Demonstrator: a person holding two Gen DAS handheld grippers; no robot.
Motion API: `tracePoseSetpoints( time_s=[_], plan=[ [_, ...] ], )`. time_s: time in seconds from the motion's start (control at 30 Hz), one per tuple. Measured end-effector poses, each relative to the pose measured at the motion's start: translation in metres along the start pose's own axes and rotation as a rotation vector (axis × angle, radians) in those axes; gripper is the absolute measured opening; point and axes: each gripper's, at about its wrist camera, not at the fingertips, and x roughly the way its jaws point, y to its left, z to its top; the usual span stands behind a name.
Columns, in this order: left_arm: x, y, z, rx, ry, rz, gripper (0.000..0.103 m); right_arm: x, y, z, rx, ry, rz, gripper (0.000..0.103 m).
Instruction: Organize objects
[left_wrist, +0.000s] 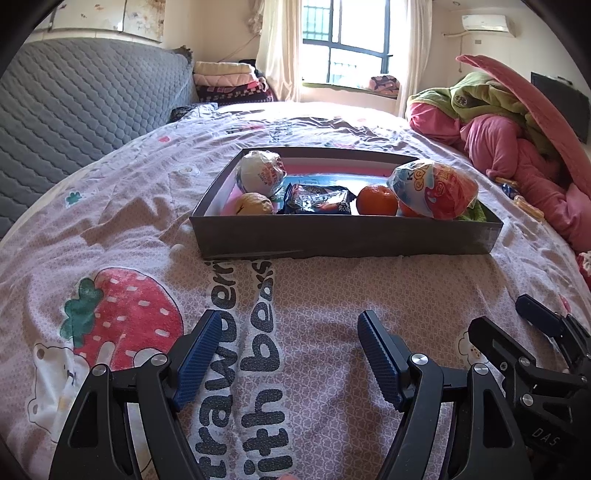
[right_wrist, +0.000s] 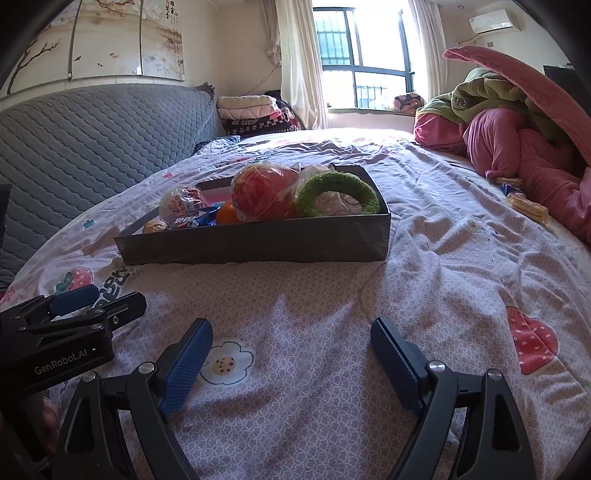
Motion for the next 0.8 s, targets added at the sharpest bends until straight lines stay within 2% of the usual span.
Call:
tracePoseSetpoints(
  time_s=[0.8],
  plan=[
    [-0.0003, -0.0014, -0.0028, 0.0, 0.002, -0.01, 0.077, 0.001, 0.0031, -0.0024, -0.019, 0.007, 0.003, 0.087]
  ],
)
